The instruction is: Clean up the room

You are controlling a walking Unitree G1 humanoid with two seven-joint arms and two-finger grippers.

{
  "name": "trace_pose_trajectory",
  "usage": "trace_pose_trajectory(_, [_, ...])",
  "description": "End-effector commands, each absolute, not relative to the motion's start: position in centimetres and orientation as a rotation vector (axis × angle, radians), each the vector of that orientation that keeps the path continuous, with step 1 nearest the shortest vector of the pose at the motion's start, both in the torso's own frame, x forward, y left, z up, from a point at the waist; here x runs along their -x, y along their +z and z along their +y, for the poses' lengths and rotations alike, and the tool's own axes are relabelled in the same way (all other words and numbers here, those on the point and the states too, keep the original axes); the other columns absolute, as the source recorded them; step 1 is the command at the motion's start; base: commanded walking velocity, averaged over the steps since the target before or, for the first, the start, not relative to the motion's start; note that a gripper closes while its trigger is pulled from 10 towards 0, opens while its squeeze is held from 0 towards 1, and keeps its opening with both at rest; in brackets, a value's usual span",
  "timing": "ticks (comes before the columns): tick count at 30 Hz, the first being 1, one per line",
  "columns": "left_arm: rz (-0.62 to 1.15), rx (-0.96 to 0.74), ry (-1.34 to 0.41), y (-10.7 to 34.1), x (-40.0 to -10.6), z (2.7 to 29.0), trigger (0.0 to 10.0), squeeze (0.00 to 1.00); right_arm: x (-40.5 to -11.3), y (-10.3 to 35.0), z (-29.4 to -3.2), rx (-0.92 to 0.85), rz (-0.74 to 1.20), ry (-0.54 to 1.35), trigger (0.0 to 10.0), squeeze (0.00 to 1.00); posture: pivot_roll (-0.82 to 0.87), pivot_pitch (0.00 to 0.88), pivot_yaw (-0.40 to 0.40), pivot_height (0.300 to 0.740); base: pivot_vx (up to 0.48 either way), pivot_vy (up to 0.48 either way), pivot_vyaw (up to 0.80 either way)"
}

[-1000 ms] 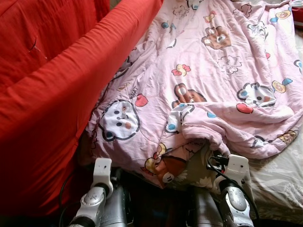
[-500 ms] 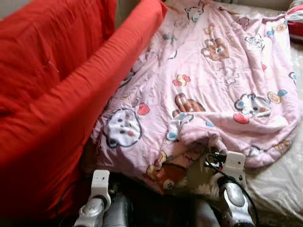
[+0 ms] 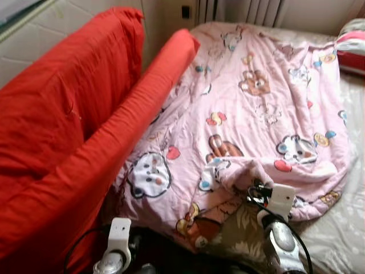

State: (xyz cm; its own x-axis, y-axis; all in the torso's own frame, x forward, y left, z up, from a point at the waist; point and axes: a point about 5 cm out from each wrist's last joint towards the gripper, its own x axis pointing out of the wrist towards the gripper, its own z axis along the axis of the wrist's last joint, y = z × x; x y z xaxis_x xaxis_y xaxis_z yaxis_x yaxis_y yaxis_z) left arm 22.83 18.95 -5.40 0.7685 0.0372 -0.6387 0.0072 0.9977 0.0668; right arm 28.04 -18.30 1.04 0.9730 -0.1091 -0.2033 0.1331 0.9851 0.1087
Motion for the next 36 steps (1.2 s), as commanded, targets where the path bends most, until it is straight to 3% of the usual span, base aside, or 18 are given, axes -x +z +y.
trace_pose_trajectory(1, [0.769, -0.069, 0.029, -6.5, -21.0, 19.7, 10.0, 0.0, -27.8, 0.9, -18.0, -0.122, 0.2, -0.11, 10.0, 0.0, -0.08, 0.142, 0.028, 0.74, 0.0, 0.0, 0.0])
trace_pose_trajectory(36, [0.843, -0.082, 0.035, -7.2, -19.7, 20.6, 10.0, 0.0, -28.3, 2.2, -19.5, -0.061, 0.118, -0.224, 10.0, 0.0, -0.07, 0.176, 0.038, 0.74, 0.0, 0.0, 0.0])
